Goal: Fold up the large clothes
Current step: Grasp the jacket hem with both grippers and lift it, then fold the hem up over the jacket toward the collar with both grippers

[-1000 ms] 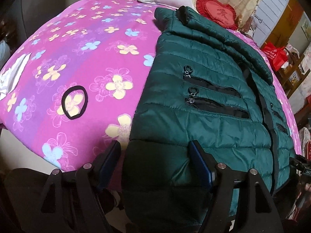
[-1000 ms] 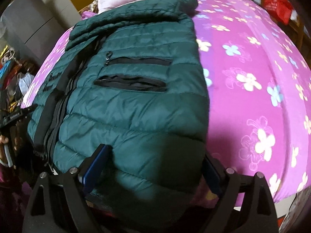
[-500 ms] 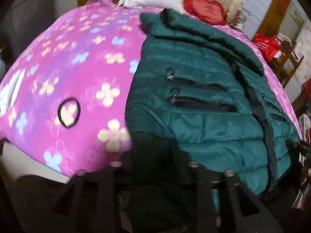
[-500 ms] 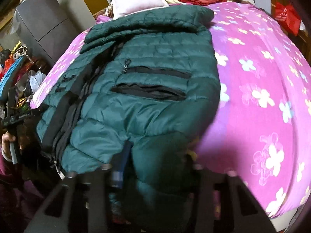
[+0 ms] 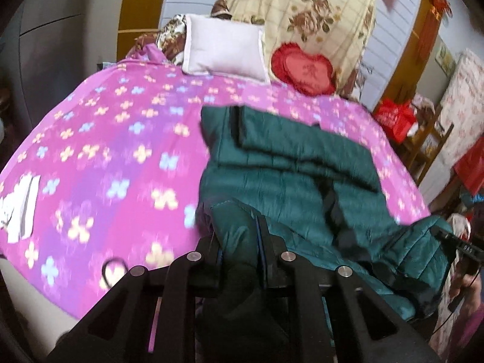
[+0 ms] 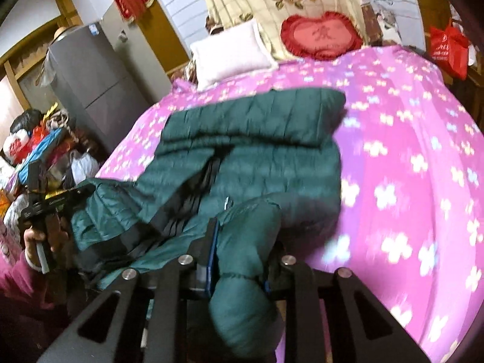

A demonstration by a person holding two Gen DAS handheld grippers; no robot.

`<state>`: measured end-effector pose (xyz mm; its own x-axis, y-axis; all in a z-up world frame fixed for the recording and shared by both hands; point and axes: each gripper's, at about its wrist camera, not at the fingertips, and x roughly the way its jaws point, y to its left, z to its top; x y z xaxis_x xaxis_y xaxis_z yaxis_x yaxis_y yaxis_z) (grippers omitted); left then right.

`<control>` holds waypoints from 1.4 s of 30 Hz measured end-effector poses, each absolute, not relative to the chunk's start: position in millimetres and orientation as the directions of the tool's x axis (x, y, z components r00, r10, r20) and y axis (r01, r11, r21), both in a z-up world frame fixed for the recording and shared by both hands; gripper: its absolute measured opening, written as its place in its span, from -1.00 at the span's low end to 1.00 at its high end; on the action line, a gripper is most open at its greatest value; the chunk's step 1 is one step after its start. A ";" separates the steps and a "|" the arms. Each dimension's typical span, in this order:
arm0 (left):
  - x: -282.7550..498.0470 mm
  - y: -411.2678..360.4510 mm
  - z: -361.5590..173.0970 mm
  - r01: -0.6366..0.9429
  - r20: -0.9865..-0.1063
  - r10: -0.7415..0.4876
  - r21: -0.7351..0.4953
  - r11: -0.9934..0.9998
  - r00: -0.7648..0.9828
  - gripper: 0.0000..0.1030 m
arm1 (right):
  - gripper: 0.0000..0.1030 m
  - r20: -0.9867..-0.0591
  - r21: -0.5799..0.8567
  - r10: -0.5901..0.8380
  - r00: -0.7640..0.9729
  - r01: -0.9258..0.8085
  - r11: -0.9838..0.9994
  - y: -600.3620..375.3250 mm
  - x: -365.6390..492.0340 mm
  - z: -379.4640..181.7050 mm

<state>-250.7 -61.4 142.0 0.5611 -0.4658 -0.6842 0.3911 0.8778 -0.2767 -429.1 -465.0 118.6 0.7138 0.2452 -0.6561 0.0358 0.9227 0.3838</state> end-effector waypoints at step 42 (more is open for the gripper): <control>-37.0 -131.3 155.0 0.321 -0.580 -0.457 -0.326 0.889 0.675 -0.01 | 0.46 -0.552 0.604 0.069 0.831 0.341 0.720 -614.4 -177.0 107.8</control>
